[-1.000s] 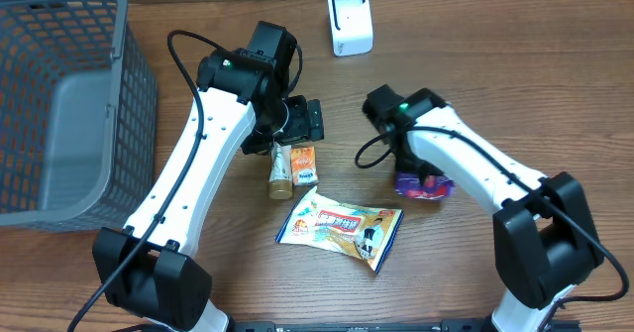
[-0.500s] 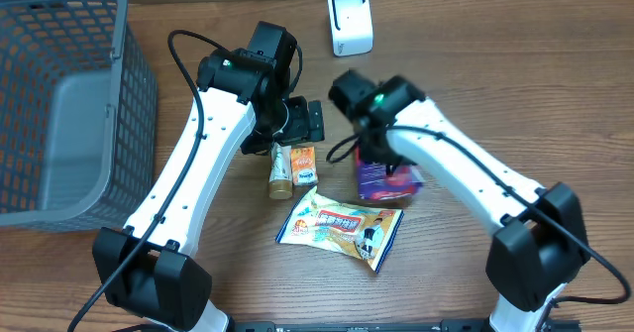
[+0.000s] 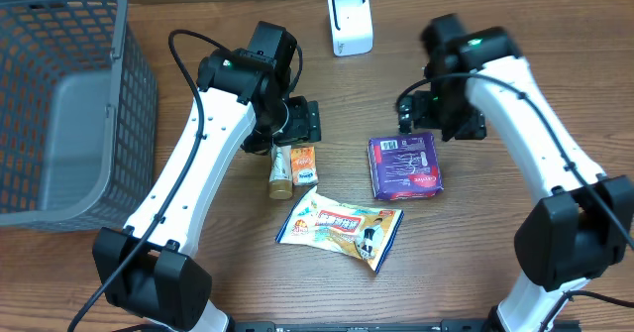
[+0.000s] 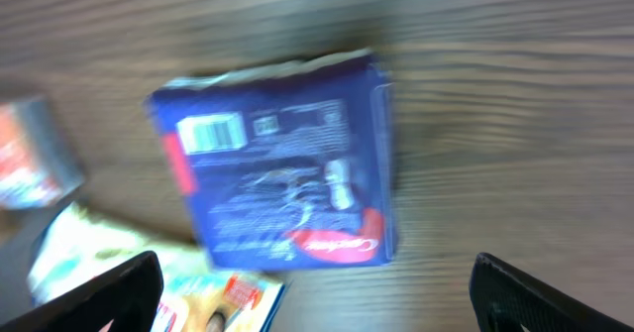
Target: Scan the item barcode
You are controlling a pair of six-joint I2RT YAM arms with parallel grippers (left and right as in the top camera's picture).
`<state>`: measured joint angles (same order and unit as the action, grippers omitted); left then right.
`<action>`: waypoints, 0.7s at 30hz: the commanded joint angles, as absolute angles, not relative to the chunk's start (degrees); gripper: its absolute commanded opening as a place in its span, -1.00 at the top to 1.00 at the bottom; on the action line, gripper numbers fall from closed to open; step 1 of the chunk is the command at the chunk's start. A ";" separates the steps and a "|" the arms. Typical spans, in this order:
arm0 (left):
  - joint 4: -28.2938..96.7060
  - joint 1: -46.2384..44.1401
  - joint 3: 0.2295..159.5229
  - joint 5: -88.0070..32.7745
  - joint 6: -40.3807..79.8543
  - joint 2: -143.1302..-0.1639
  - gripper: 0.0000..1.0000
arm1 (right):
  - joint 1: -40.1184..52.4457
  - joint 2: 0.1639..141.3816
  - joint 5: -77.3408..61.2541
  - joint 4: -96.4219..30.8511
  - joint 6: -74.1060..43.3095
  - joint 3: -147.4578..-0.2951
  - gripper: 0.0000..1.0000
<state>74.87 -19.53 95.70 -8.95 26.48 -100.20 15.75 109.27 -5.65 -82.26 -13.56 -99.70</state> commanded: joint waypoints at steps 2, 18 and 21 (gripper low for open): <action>73.63 -19.70 95.24 -5.78 30.28 -100.40 -0.61 | 16.86 109.32 -15.84 -81.56 -2.68 -99.63 -0.92; 75.48 -9.06 95.24 -1.45 36.86 -100.75 -0.74 | 40.53 112.60 26.11 -70.43 -29.74 -88.23 -0.71; 75.50 -8.91 95.24 -1.17 36.84 -100.75 -0.80 | 43.40 113.95 30.00 -68.64 -31.83 -86.32 -0.50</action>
<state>75.40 -9.10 95.59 -2.50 35.94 -100.42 41.56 112.95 21.54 -69.69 -26.15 -87.57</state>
